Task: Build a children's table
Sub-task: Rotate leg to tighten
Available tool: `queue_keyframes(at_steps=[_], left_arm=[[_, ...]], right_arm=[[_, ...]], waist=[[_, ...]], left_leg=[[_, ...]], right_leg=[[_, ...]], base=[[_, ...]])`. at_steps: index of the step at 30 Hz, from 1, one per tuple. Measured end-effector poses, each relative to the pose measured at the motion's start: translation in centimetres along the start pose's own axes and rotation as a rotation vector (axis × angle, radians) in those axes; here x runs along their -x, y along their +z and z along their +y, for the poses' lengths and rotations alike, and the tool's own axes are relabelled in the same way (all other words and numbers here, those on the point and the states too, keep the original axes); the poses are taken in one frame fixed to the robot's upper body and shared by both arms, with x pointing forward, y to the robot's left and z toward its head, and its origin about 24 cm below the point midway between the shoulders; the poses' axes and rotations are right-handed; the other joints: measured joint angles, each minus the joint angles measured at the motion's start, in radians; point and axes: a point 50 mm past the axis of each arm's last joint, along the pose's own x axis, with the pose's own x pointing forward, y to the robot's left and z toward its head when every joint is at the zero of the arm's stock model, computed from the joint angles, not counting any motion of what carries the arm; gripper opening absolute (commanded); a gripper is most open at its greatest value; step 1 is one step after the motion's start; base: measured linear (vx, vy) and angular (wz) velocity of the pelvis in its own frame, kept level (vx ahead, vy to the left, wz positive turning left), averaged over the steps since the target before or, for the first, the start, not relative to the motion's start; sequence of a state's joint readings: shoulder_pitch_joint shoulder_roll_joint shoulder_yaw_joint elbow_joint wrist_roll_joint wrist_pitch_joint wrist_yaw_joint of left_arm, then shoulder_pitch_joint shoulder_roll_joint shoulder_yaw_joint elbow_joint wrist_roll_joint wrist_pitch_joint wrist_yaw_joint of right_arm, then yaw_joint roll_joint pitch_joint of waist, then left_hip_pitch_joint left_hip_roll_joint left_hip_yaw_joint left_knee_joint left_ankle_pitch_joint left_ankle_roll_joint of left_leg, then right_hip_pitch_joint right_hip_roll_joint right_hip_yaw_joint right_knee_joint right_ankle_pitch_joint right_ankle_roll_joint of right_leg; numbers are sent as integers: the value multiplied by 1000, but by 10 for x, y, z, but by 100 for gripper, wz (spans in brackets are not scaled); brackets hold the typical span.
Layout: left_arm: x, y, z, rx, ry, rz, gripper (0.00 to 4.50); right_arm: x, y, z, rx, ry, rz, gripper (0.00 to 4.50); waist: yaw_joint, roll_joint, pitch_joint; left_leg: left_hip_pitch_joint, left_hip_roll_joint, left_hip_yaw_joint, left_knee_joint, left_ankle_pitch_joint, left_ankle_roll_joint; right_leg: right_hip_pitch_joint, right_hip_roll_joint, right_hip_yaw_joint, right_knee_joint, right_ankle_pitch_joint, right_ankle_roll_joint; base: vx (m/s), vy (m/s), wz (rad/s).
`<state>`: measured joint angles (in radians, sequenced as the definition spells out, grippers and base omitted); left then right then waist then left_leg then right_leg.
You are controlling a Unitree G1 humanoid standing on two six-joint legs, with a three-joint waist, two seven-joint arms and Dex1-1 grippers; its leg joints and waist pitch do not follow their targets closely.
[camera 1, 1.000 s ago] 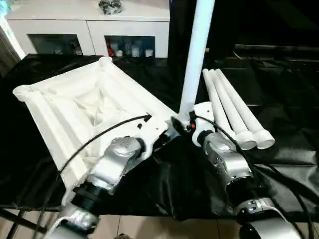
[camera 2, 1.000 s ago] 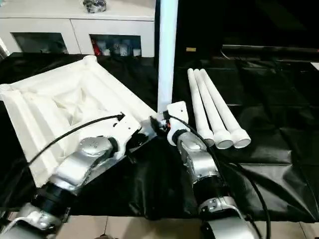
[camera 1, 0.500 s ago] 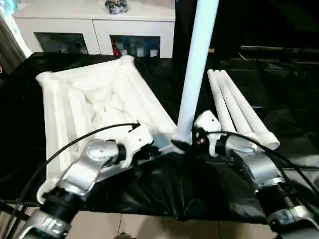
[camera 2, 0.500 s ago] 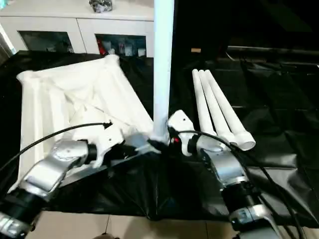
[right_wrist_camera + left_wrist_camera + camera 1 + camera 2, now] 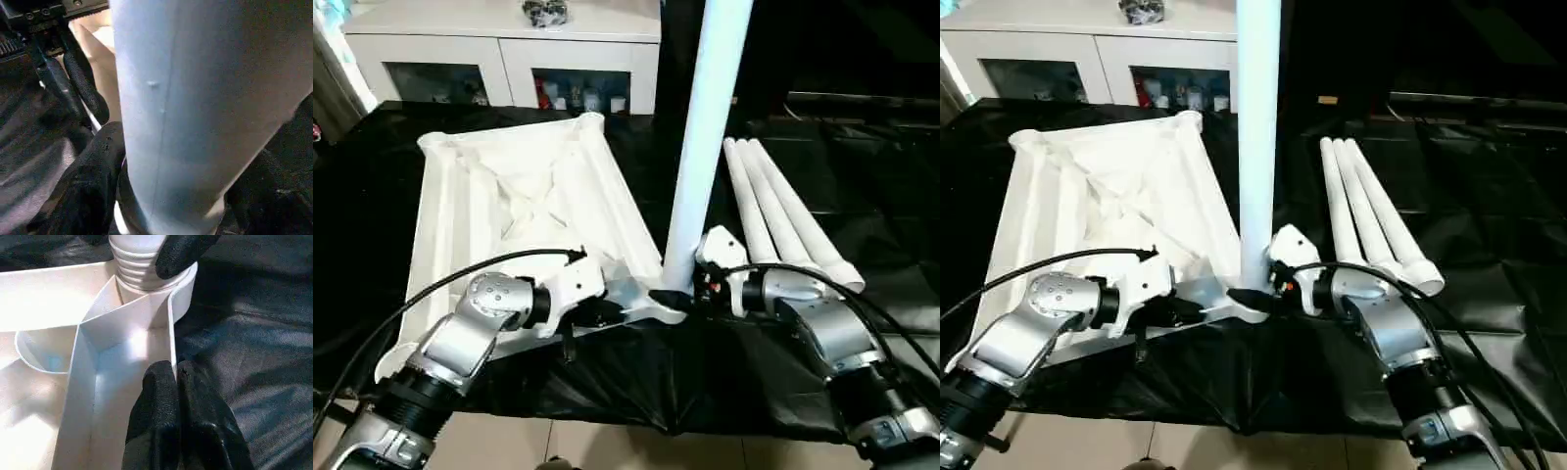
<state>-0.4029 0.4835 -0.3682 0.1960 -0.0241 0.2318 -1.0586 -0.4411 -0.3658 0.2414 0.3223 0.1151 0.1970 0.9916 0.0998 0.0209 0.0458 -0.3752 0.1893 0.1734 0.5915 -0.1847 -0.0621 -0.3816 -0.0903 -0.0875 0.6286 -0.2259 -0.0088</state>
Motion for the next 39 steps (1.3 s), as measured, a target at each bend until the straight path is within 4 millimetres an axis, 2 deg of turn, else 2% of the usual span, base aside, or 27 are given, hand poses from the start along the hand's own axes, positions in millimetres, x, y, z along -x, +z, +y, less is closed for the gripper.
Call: queue_keyframes(at_steps=[4, 6, 13, 14, 18, 20, 21, 24, 27, 33, 39], left_arm=[[-4, 0, 1, 31, 27, -5, 0], [-12, 2, 4, 74, 105, -10, 0], [-38, 14, 11, 186, 283, -3, 0], [-42, 16, 13, 211, 320, -2, 0], [-50, 22, 13, 243, 374, 1, 0], [-51, 23, 13, 243, 378, -2, 0], [-51, 23, 13, 242, 378, -2, 0], [-51, 24, 13, 229, 374, -3, 0], [-47, 23, 13, 206, 360, -1, 0], [-33, 16, 9, 144, 286, -11, 0], [-17, 8, 8, 86, 186, -18, 0]], right_arm=[[-3, -2, 2, -27, -26, -17, 261], [-11, -6, -2, -87, -140, -48, 261], [-35, -8, -17, -235, -472, -88, 261], [-43, -6, -19, -265, -537, -90, 261], [-57, 1, -23, -291, -650, -84, 261], [-59, 2, -24, -298, -663, -94, 261], [-59, 2, -24, -301, -665, -100, 317], [-60, 4, -23, -308, -650, -118, 336], [-60, 5, -23, -281, -617, -119, 373], [-48, -1, -21, -173, -458, -72, 373], [-22, -5, -17, -48, -253, -12, 373]], waist=[[4, -1, -1], [1, -4, -3], [-17, -4, -3], [-24, -4, -3], [-36, -4, -3], [-37, -5, -3], [-37, -5, -3], [-39, -5, -3], [-42, -5, -3], [-37, -3, -2], [-22, -3, -2]], left_leg=[[2, 0, 0, 0, 0, 0], [6, 0, 0, 0, 0, -1], [11, 0, 0, 0, 0, -1], [11, 0, 0, 0, 0, -1], [10, 0, 0, -1, 0, -1], [8, 0, 0, -2, 0, -1], [8, 0, 0, -2, 0, -1], [8, 0, 0, -2, 0, -1], [6, 0, 0, -2, 0, -1], [2, 0, 0, -3, 0, -1], [0, 0, 0, -3, 0, 0]], right_leg=[[1, 0, 0, 1, 0, 0], [4, 0, 0, 2, 1, -2], [8, -1, 1, 1, 4, -1], [7, -1, 1, 1, 5, -1], [5, -1, 0, 0, 6, 0], [4, -1, 0, -1, 6, 0], [4, -1, 0, -1, 7, 0], [4, -1, 0, -2, 7, -2], [3, 0, 0, -3, 7, -2], [-1, 0, 0, -5, 6, 0], [-1, 0, 0, -9, 6, 0]], base=[[0, 0, 0], [0, 0, 0], [0, 0, 0], [0, 0, 0], [0, 0, 0], [0, 0, 0], [0, 0, 0], [0, 0, 0], [0, 0, 0], [0, 0, 0], [0, 0, 0]])
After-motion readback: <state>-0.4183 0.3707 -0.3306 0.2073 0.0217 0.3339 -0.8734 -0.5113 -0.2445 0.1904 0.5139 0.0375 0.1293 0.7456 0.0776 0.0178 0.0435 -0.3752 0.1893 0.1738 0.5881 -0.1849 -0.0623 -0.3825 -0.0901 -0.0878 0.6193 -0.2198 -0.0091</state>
